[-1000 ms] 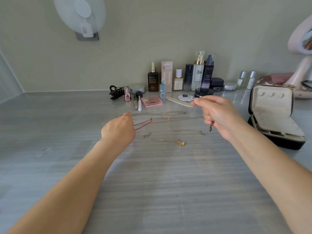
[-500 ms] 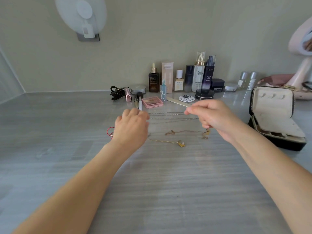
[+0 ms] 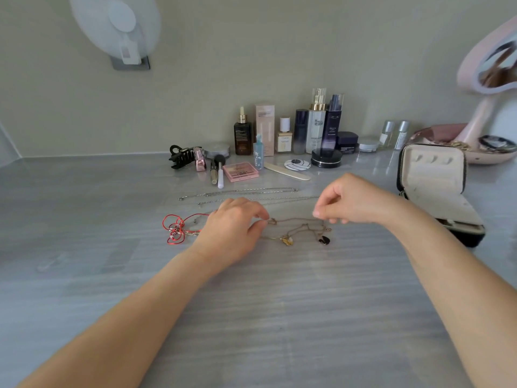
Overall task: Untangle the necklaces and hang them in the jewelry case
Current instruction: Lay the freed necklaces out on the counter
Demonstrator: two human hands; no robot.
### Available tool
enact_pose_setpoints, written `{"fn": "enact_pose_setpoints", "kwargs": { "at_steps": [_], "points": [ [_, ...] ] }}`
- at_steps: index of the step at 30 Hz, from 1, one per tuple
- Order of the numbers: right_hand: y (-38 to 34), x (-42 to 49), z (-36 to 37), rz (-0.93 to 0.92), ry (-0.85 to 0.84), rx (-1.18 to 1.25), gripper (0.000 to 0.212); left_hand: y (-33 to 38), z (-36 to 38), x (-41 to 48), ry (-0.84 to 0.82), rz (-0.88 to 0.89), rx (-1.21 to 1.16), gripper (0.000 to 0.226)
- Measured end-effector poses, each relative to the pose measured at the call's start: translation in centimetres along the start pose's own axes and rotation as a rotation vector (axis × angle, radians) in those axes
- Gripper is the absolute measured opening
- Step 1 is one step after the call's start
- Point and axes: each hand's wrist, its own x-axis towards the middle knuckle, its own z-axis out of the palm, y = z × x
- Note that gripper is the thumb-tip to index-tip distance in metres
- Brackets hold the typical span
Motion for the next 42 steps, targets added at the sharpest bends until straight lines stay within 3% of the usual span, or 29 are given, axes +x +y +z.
{"fn": "enact_pose_setpoints", "kwargs": {
  "at_steps": [4,10,14,18,22,28,30,34,38,42],
  "points": [
    [-0.3,-0.6,-0.1,0.143,-0.169,-0.148,0.013,0.1,0.1,0.0,0.008,0.013,-0.01,0.022],
    [-0.8,-0.6,1.1,0.114,-0.207,-0.319,0.017,1.0,-1.3,0.3,0.095,-0.006,-0.116,0.02],
    [-1.1,-0.9,0.8,0.084,-0.201,-0.285,0.01,2.0,-2.5,1.4,-0.03,-0.019,-0.125,0.022],
    [-1.4,-1.0,-0.6,0.003,-0.094,0.033,0.01,3.3,-2.6,2.8,-0.227,-0.081,-0.171,0.025],
    [-2.9,-0.9,-2.4,-0.133,0.027,0.101,0.017,4.9,-2.2,3.7,-0.224,-0.19,-0.585,0.029],
    [-4.7,-0.2,-5.2,-0.179,0.135,0.179,0.015,6.8,-3.1,5.4,-0.258,-0.168,-1.117,0.047],
    [-5.1,-0.1,-6.1,-0.197,0.162,0.184,0.016,6.9,-3.2,5.9,-0.205,-0.157,-1.227,0.041],
    [-5.8,0.2,-7.5,-0.207,0.22,0.226,0.008,6.4,-3.8,6.8,-0.16,-0.133,-1.269,0.02],
    [-6.0,0.4,-8.7,-0.193,0.256,0.254,0.006,6.0,-4.8,7.3,-0.231,-0.134,-1.295,0.027],
    [-5.3,1.1,-9.6,-0.146,0.318,0.299,0.018,5.0,-5.7,7.5,-0.269,-0.124,-1.284,0.03]
  ]
}}
